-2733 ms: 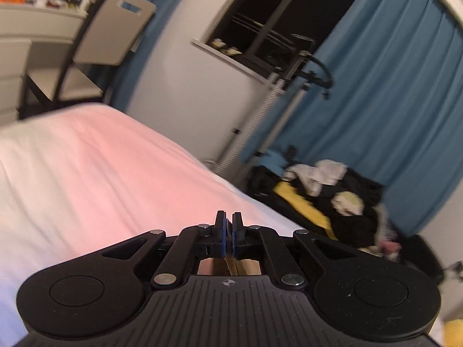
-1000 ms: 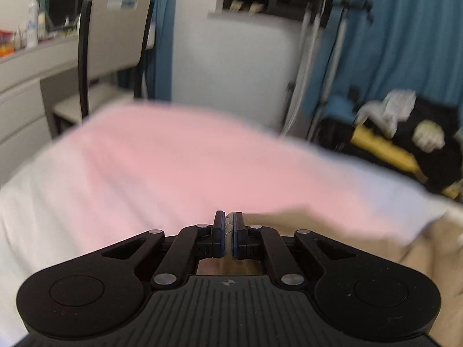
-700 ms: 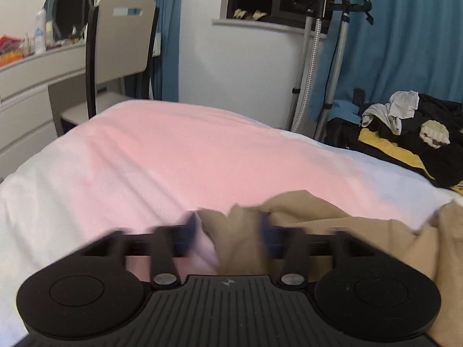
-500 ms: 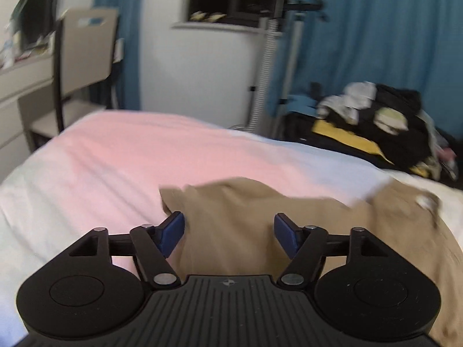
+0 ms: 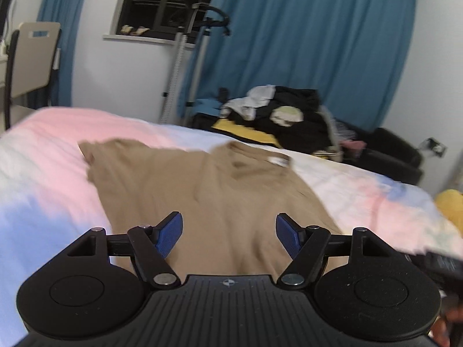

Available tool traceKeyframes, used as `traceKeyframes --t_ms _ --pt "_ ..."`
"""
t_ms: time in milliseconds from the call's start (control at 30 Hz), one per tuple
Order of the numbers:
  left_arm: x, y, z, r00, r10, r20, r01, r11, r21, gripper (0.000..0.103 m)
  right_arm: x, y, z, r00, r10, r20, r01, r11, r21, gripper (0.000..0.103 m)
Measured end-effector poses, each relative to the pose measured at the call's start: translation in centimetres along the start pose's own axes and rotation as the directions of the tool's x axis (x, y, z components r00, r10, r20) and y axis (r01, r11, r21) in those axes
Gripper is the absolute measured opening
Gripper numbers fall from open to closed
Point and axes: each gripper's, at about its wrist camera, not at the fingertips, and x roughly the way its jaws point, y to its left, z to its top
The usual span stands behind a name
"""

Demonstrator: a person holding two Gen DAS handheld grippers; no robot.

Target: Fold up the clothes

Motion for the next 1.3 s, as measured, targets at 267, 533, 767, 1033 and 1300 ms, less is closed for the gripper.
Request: traceKeyframes --t_ms 267,533,767,1033,1300 --pt "-1.0 -0.2 -2.0 0.999 -0.030 -0.028 0.031 0.999 0.044 0.078 -1.5 -1.1 -1.0 0.997 0.019 -0.081 -0.009 0.992 0.126 0.080" --pt "0.2 2.9 -1.9 0.998 -0.002 -0.065 -0.004 0.996 -0.094 0.078 0.4 -2.5 -3.7 0.970 0.071 -0.234 -0.006 0.964 0.265 0.064" --pt "0.0 3.7 -1.6 0.998 -0.020 -0.063 0.011 0.990 -0.144 0.078 -0.9 -3.2 -4.7 0.957 0.158 -0.243 -0.049 0.915 0.401 0.033" --pt "0.3 3.6 -1.5 0.997 -0.032 -0.069 0.020 0.987 -0.158 0.078 -2.2 -2.5 -6.0 0.966 0.059 -0.251 0.030 0.941 0.338 0.011" --pt "0.8 3.6 -1.7 0.996 -0.029 -0.090 0.015 0.988 -0.155 0.078 -5.8 0.7 -0.4 0.999 -0.051 0.016 0.049 0.994 0.096 0.003"
